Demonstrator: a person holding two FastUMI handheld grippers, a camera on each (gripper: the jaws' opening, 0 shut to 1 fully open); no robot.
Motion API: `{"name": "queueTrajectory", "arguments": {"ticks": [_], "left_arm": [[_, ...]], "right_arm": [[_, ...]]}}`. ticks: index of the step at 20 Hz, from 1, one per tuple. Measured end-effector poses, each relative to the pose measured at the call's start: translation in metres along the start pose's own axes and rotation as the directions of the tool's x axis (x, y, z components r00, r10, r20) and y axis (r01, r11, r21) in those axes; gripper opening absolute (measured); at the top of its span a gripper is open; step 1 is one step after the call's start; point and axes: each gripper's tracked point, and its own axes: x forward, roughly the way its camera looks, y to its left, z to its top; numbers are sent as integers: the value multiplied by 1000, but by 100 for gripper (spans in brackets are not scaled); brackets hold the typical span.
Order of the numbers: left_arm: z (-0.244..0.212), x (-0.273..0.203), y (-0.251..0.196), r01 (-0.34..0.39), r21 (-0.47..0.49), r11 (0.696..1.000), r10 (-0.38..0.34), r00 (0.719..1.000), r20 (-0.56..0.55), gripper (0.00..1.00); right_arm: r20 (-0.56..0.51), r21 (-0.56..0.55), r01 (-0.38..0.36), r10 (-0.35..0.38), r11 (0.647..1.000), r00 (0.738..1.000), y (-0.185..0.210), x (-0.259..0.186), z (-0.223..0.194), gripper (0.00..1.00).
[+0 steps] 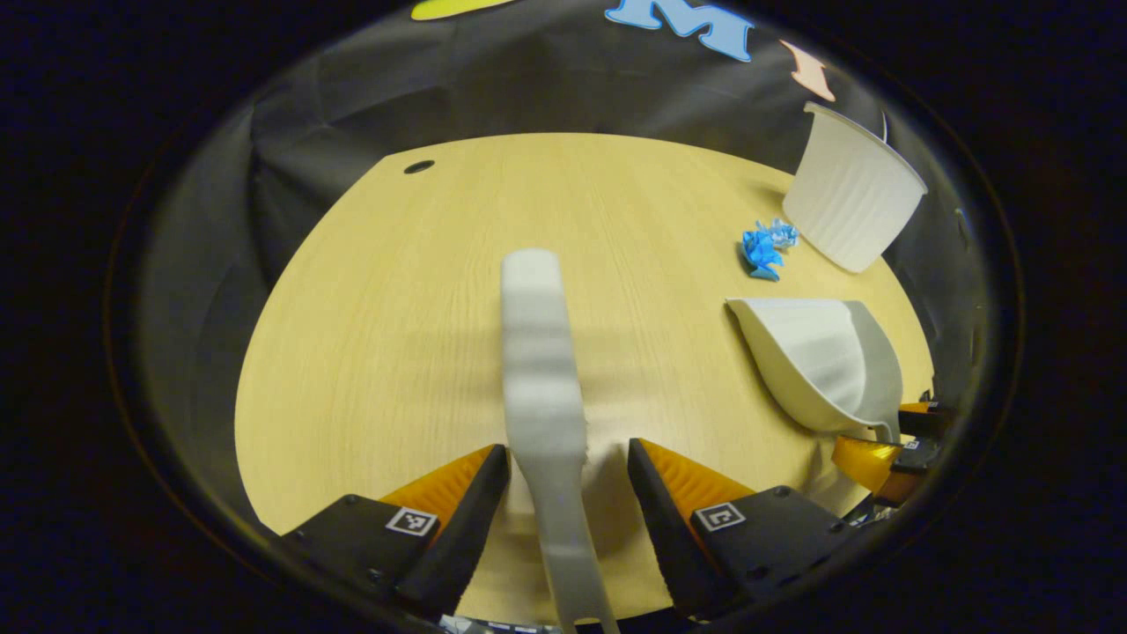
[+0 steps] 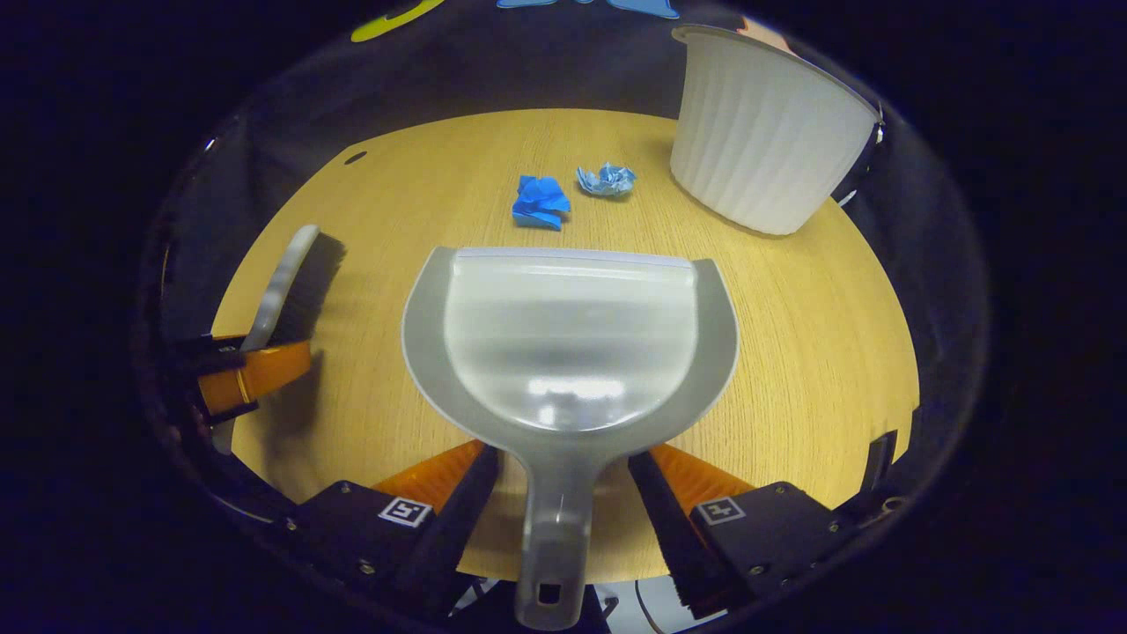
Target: Pick up the small broom and dustpan from the desktop, sweep the trash into the dustpan with the broom, and then empty the trash into the garbage bin.
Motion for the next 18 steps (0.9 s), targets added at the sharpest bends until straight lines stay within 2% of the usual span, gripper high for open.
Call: {"name": "queueTrajectory", "arguments": {"ticks": [1,3,4,5,8,9,12,15,18], "left_arm": [[1,2,0,-5,4,1000,5,1000,-2,82],[1,4,1,-10,8,1000,10,1000,-9,73],[1,5,2,-16,12,1000,16,1000,-11,70],[4,7,3,-22,16,1000,22,1000,-10,68],[8,10,7,-45,23,999,45,999,-4,54],[7,10,7,-44,20,999,44,999,-2,48],[11,9,8,-33,29,999,32,999,5,46],[18,15,7,-28,78,997,28,1000,-1,38],[32,18,3,-14,113,993,14,1000,2,40]], "right_arm": [[-4,0,-6,6,1000,1000,0,1,0,83],[-16,-3,-1,1,1000,1000,-3,3,-1,82],[-15,3,-1,1,1000,1000,-3,0,-1,74],[-14,2,-3,3,1000,1000,-2,1,0,54],[-9,-12,-7,7,1000,1000,-2,3,1,36],[-9,-16,-9,9,1000,1000,-3,3,1,36],[-6,-34,-18,18,999,1000,-3,4,2,34],[-5,-47,-29,29,998,1000,-5,6,3,31],[-3,-56,-44,43,998,999,-10,5,5,31]]}}
